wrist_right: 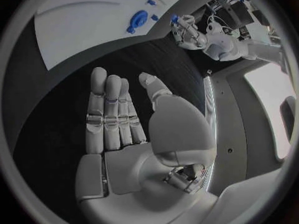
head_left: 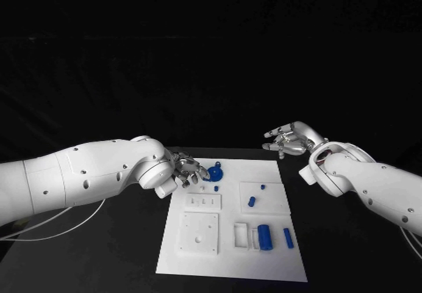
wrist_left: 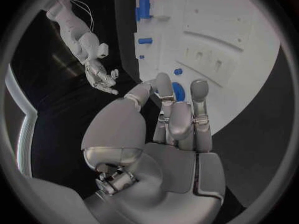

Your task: Assemble the parts on the task board

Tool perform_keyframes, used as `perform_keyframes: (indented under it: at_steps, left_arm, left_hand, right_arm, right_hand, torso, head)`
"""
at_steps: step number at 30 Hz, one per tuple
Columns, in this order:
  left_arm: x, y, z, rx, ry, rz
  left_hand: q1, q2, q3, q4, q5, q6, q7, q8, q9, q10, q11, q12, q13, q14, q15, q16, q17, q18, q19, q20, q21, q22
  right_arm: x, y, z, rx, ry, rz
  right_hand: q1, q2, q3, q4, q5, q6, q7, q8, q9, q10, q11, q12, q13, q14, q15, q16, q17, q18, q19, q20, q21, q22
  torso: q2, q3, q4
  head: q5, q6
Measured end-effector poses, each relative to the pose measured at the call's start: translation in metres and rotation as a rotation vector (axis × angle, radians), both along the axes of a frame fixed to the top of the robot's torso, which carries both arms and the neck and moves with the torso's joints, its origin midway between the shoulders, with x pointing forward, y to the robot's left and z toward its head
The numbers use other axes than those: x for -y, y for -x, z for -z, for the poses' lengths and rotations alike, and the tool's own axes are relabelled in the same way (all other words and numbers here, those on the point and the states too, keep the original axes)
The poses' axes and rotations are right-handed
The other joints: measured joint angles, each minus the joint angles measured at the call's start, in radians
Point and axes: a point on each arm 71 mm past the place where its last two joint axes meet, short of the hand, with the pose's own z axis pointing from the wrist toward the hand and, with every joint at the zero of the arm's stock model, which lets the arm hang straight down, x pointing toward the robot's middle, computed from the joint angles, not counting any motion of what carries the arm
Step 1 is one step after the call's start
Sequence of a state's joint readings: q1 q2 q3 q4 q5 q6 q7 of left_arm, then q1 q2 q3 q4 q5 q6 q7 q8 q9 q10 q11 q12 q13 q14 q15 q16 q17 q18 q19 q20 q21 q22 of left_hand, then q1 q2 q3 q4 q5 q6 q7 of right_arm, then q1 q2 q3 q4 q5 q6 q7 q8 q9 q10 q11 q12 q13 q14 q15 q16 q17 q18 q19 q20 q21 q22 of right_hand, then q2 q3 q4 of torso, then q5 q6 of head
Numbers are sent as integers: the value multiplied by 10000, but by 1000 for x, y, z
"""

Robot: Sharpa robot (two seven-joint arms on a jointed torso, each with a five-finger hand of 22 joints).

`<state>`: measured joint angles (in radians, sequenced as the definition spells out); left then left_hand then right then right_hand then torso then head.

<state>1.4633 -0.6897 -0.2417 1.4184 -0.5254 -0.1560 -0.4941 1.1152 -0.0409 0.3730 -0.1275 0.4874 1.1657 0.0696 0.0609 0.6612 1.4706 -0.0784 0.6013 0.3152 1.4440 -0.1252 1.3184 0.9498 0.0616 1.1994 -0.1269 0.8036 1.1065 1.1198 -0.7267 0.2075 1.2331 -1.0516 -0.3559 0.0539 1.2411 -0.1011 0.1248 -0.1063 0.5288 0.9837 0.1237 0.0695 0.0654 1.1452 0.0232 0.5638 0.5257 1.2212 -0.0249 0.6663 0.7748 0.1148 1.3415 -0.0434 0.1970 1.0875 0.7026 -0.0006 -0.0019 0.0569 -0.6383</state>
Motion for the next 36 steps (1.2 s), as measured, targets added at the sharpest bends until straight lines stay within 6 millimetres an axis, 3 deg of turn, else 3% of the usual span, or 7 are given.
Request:
perform_keyframes:
  at_steps: [6, 12, 22, 25, 36]
  left_arm:
    - [3, 6, 6, -101, -244, 151]
    - [5, 10, 14, -211, -494, 227]
    - [6, 15, 25, -264, -811, 365]
    - [7, 15, 28, -223, -933, 431]
    - [10, 19, 40, -39, -1364, 682]
  left_hand:
    - [13, 89, -72, 20, -240, 2, 2, 39, 0, -2, -1, 156, -199, 0, 1, 116, 62, 0, 36, 37, -111, 185]
    - [-79, 336, -164, 108, -551, 5, 4, 38, 0, -4, -2, 270, -423, 34, 36, 170, 126, -1, 96, 96, -223, 359]
    - [-214, 479, -196, 114, -627, 5, 4, 12, 1, -5, -1, 554, -846, 33, 37, 283, 217, 1, 179, 180, -488, 674]
    - [-275, 539, -250, 142, -629, 5, 4, 40, 0, -5, -2, 619, -920, 33, 37, 324, 236, 0, 214, 215, -499, 744]
    - [-333, 597, -264, 153, -666, 6, 4, 48, 1, -6, -1, 765, -1076, 68, 73, 372, 292, 1, 283, 285, -662, 972]
  right_arm:
    - [6, -8, -3, -80, -902, 391]
    - [6, -12, -3, -165, -1507, 531]
    - [4, -14, -4, -201, -1885, 579]
    - [5, -15, -4, -210, -1921, 596]
    - [2, -15, -5, -224, -1971, 531]
  right_hand:
    - [-39, 39, 183, -183, 58, 104, 101, 0, -9, 339, 160, -1317, -2210, -607, 236, -564, -1432, 4, -272, 241, -1117, -1090]
    - [-91, 91, 69, -318, 99, 117, 112, 0, -9, 597, 195, -1792, -3449, -744, 301, -350, -2470, 5, -286, 256, -1239, -1909]
    - [-133, 133, 39, -348, 464, 117, 110, 0, -8, 596, 196, -1743, -3720, -895, 309, -82, -2899, 3, -321, 292, -1123, -2176]
    - [-133, 133, -122, -386, 610, 117, 111, 0, -8, 539, 253, -1748, -3832, -1015, 389, -83, -3006, -145, -448, 347, -1122, -2273]
    - [-133, 133, -307, -384, 610, 117, 110, 0, -7, 539, 252, -1862, -4092, -1067, 408, -23, -3243, -147, -482, 381, -1077, -2494]
  torso:
    - [-74, 5, 27]
    - [-135, 30, 58]
    - [-161, 52, 77]
    - [-163, 59, 81]
    - [-162, 49, 77]
  head:
    - [-23, -105]
    - [-10, -239]
    - [-37, -374]
    - [-88, -405]
    - [-74, -430]
